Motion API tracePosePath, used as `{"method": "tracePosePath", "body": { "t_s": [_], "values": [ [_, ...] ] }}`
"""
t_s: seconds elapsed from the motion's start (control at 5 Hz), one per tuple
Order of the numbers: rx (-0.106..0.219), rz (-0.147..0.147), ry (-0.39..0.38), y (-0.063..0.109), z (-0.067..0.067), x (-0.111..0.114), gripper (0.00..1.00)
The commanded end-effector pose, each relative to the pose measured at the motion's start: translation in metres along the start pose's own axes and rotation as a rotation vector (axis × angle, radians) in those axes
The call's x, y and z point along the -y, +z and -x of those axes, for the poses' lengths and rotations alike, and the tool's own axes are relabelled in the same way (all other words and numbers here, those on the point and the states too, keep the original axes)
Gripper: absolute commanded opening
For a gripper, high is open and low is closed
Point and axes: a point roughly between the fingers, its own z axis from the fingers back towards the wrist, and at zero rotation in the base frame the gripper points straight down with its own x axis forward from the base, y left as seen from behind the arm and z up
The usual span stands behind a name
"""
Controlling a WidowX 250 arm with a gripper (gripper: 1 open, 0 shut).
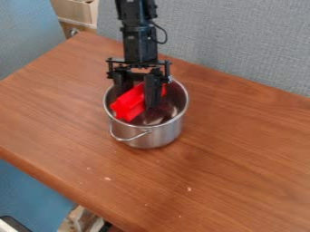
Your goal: Put the red object in the metal pot
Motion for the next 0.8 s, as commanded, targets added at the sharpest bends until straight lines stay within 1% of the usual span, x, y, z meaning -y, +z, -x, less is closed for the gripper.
{"method": "tracePosePath", "body": {
  "t_s": [0.0, 0.2, 0.6],
  "values": [
    [0.064, -0.021, -0.011, 0.021, -0.005, 0.001, 0.0],
    [0.067, -0.025, -0.009, 0.024, -0.007, 0.0, 0.0],
    [0.058, -0.032, 0.001, 0.02, -0.016, -0.002, 0.0]
  ]
}}
